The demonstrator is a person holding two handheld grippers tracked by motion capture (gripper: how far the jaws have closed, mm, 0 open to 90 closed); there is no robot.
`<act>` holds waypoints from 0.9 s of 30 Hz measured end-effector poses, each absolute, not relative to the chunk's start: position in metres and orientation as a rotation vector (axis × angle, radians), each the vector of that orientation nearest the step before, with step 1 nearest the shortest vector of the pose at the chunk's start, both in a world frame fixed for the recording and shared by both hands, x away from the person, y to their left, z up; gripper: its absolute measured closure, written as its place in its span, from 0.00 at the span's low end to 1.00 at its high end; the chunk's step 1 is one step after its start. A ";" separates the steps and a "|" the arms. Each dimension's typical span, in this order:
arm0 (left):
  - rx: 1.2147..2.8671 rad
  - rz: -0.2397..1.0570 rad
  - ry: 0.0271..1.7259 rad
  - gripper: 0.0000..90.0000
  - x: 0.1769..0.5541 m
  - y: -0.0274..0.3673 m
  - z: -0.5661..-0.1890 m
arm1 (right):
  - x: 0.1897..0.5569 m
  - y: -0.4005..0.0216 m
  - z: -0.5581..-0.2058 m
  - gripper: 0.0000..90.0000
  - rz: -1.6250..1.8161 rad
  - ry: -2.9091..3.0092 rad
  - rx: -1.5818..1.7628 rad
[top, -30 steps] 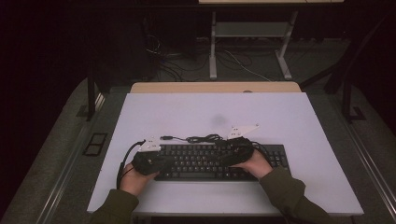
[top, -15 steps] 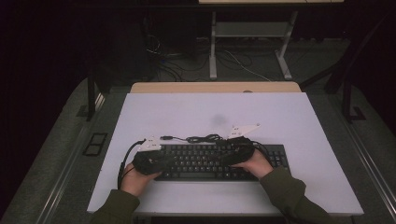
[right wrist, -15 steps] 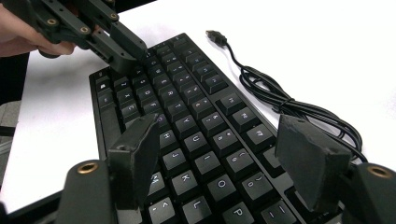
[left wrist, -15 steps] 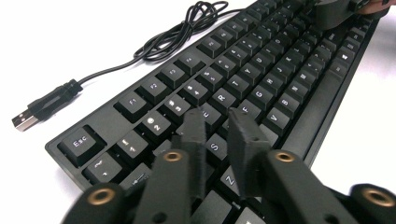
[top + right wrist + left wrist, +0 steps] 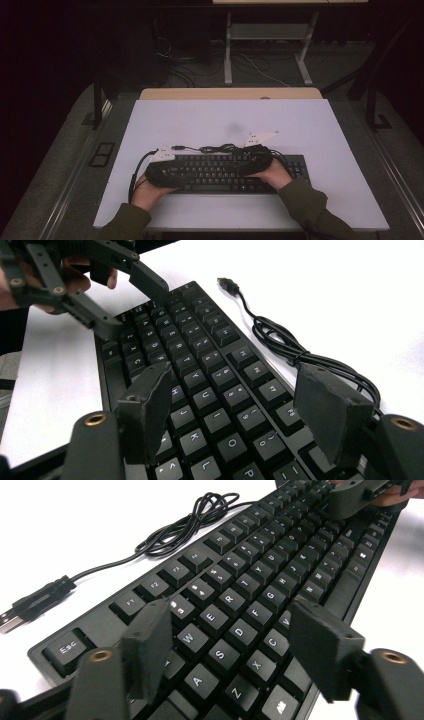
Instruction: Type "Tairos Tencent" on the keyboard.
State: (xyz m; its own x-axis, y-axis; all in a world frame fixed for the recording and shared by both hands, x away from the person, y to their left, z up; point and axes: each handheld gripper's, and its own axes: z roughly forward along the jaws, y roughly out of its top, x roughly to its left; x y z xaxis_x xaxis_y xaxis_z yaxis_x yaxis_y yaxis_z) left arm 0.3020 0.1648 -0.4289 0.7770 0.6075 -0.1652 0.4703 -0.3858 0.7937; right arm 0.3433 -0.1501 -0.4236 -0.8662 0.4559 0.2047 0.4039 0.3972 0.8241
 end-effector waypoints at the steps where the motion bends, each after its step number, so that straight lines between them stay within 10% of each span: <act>1: 2.049 0.189 0.805 0.32 0.302 0.164 -0.429 | 0.344 -0.150 -0.423 0.36 1.498 2.581 0.798; 27: 2.046 0.194 0.782 0.06 0.303 0.152 -0.433 | 0.354 -0.128 -0.421 0.74 1.480 2.612 0.759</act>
